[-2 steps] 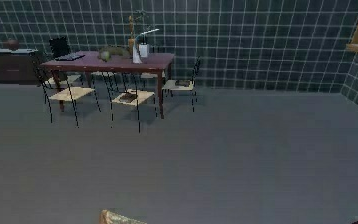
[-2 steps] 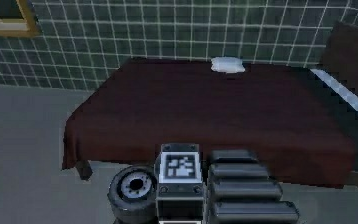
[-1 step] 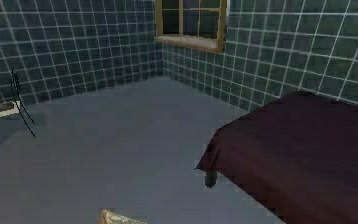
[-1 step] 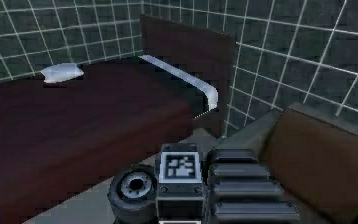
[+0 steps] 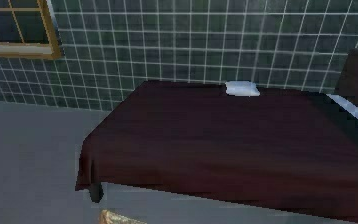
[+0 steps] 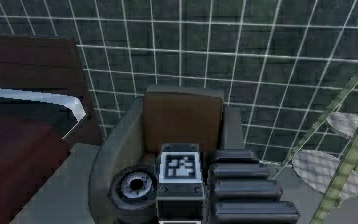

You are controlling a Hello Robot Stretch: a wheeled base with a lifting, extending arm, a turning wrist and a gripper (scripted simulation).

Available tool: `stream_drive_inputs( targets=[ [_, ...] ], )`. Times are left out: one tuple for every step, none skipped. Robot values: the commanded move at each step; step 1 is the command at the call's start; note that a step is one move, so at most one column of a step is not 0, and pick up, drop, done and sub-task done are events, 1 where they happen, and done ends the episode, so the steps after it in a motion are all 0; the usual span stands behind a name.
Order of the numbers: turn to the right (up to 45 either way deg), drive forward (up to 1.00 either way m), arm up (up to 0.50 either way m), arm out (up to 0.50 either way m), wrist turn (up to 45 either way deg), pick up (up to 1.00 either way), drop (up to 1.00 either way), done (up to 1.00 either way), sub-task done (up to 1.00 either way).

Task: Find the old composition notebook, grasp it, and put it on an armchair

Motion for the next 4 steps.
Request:
stream_drive_inputs(
  targets=[
    [0.0, 0.00, 0.00, 0.48, 0.0, 0.00, 0.00, 0.00, 0.00],
    [0.0, 0.00, 0.00, 0.00, 45.0, 0.00, 0.00, 0.00, 0.00],
    [0.0, 0.00, 0.00, 0.00, 45.0, 0.00, 0.00, 0.00, 0.00],
    [0.0, 0.00, 0.00, 0.00, 36.0, 0.00, 0.00, 0.00, 0.00]
  ],
)
